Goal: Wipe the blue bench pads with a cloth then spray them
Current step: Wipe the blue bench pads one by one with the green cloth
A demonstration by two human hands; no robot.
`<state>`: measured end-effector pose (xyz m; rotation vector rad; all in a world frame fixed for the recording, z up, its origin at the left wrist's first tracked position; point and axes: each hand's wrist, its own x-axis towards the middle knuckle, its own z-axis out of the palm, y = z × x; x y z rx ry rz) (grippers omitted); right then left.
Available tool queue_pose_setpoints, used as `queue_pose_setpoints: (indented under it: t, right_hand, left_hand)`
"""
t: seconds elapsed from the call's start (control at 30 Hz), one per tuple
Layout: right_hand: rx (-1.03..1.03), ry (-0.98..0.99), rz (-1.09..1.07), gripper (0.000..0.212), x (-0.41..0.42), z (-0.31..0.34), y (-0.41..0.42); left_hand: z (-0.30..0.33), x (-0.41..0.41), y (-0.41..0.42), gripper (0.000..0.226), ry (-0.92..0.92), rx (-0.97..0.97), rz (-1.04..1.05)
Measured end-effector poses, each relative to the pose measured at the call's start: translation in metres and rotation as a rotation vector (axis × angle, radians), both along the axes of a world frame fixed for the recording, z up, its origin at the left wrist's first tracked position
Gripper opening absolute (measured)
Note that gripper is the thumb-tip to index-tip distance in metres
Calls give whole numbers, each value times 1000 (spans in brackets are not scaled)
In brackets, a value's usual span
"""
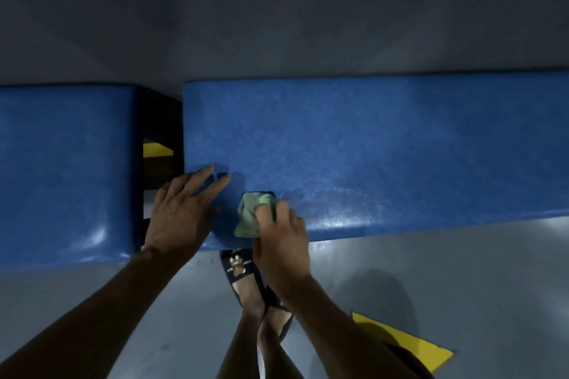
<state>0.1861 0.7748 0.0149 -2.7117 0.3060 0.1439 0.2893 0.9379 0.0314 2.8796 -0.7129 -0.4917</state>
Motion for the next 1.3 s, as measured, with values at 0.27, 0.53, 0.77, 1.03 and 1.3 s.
queue_pose_setpoints:
  t: [0.27,0.53,0.77,1.03,1.3]
  right_hand:
    - [-152,75,-208,43,-49,1,-158]
    - [42,-25,-364,45,-45,-4,-32]
    - [-64,66,115,47,-58,2,-49]
    - [-85,38,-651,41,-73,1,-155]
    - [45,-57,-7,33,-30,9,12]
  left_hand:
    - [0,-13,-4,70,157,51,4]
    - [1,-15,-13,72,161,82,32]
    - [6,-14,-10,72,180,118,23]
    - [5,-16,-16,70,184,117,42]
    - [6,-14,-10,74,201,104,7]
